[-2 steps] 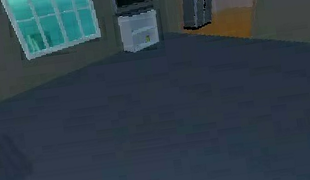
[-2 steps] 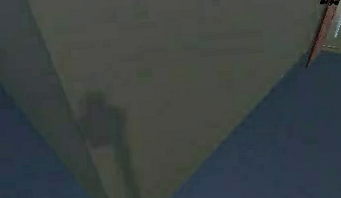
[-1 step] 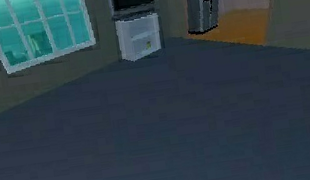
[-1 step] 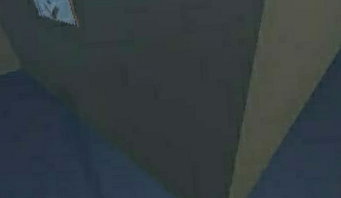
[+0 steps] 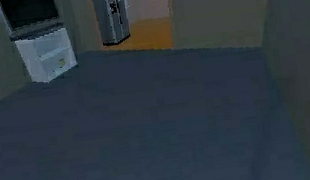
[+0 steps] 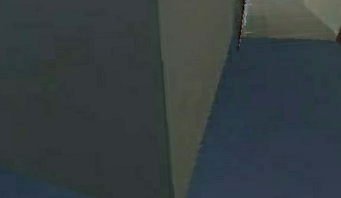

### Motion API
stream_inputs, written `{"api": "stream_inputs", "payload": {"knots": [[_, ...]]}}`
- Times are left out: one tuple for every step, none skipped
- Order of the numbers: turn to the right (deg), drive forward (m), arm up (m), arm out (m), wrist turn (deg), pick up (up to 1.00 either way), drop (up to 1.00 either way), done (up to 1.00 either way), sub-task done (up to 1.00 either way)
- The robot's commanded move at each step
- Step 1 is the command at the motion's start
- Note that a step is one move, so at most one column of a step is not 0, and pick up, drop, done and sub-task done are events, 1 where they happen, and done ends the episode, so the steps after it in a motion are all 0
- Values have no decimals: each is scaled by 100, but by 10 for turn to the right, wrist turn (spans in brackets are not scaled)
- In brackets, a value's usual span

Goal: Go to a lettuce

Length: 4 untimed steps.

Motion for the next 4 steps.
{"api": "stream_inputs", "payload": {"knots": [[0,100,0,0,0,0,0,0,0],[0,100,0,0,0,0,0,0,0],[0,100,0,0,0,0,0,0,0],[0,100,0,0,0,0,0,0,0]]}}
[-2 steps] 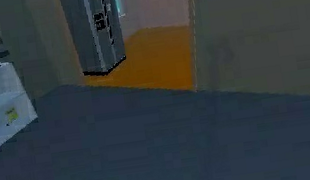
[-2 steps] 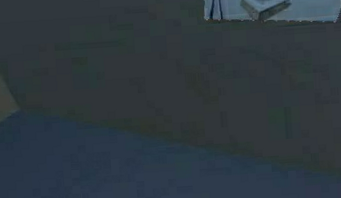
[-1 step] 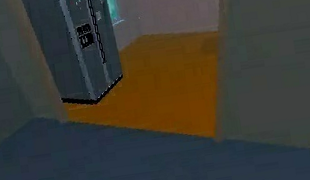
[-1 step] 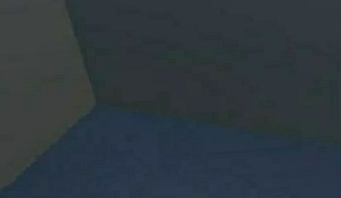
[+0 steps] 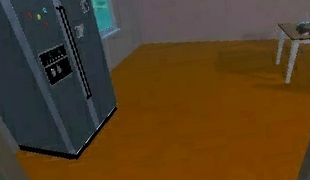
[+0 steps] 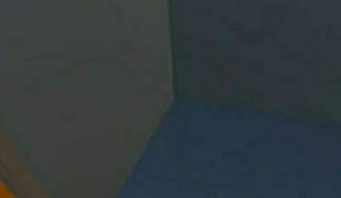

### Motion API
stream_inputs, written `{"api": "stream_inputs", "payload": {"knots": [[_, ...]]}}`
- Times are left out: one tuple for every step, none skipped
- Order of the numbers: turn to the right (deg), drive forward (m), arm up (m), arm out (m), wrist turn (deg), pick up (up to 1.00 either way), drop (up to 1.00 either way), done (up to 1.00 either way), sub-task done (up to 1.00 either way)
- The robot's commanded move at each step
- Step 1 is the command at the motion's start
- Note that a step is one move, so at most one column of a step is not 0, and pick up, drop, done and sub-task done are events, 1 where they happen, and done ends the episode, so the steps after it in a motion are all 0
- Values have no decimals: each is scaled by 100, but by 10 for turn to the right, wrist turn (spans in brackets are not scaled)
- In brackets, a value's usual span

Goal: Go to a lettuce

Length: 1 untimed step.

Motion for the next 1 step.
{"api": "stream_inputs", "payload": {"knots": [[30,0,0,0,0,0,0,0,0]]}}
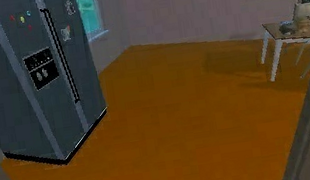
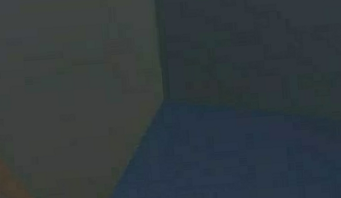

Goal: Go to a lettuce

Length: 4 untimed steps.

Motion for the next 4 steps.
{"api": "stream_inputs", "payload": {"knots": [[0,100,0,0,0,0,0,0,0],[0,15,0,0,0,0,0,0,0],[450,0,0,0,0,0,0,0,0],[270,0,0,0,0,0,0,0,0]]}}
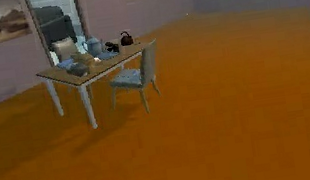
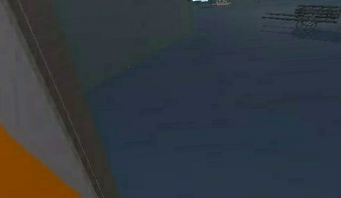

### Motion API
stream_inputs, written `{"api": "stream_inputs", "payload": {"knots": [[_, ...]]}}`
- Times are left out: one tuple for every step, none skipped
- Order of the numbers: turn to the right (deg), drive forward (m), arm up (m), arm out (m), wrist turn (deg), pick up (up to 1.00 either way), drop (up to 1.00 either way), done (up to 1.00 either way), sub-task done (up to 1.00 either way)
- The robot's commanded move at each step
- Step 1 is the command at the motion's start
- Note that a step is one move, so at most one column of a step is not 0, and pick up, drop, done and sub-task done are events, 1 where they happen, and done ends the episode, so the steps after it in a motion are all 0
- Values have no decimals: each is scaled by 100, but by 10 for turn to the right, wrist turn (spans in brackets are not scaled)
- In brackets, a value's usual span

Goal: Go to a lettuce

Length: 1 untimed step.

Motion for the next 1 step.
{"api": "stream_inputs", "payload": {"knots": [[0,45,0,0,0,0,0,0,0]]}}
